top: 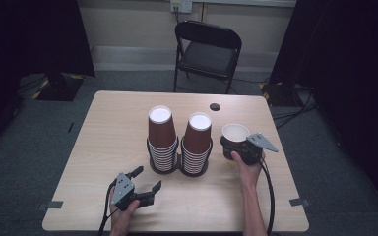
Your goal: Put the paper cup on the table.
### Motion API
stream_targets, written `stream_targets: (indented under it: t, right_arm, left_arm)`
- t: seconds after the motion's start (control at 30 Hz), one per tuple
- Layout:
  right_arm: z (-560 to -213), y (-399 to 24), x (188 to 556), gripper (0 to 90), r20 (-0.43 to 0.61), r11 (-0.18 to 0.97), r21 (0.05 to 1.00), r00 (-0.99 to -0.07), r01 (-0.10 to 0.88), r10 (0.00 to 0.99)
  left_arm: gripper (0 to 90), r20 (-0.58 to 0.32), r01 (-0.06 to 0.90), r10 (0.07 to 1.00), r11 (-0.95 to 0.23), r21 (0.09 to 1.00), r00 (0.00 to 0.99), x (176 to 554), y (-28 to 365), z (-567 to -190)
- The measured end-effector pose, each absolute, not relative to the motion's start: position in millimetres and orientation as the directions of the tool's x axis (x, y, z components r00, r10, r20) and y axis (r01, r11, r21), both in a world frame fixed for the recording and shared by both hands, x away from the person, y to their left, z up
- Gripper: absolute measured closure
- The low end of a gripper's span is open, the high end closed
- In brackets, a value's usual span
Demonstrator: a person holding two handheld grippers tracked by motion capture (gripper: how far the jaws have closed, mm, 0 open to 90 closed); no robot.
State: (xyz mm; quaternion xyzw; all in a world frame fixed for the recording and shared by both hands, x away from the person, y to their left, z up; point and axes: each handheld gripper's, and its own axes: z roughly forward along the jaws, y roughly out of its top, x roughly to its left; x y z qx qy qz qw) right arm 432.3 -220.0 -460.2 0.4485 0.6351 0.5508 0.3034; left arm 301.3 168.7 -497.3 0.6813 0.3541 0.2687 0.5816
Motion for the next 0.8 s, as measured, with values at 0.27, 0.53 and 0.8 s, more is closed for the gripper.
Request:
stream_targets:
  t: [0.27, 0.53, 0.8]
  right_arm:
    - [-474.9, -213.3, 443.5, 9.8, 0.123, -0.015, 0.967, -0.416, 0.253, 0.901]
    - [-485.6, -214.8, 445.0, 9.2, 0.112, -0.002, 0.966, -0.41, 0.259, 0.905]
    - [-490.3, -218.3, 440.7, 10.0, 0.086, 0.05, 0.952, -0.421, 0.303, 0.903]
  left_arm:
    - [15.5, -0.025, 0.157, 0.814, -0.081, 0.984, 0.58, 299.1, 167.3, -497.3]
    - [15.7, -0.034, 0.16, 0.819, -0.071, 0.985, 0.573, 299.2, 168.3, -497.4]
    - [15.8, -0.038, 0.16, 0.82, -0.066, 0.985, 0.571, 299.2, 168.3, -497.5]
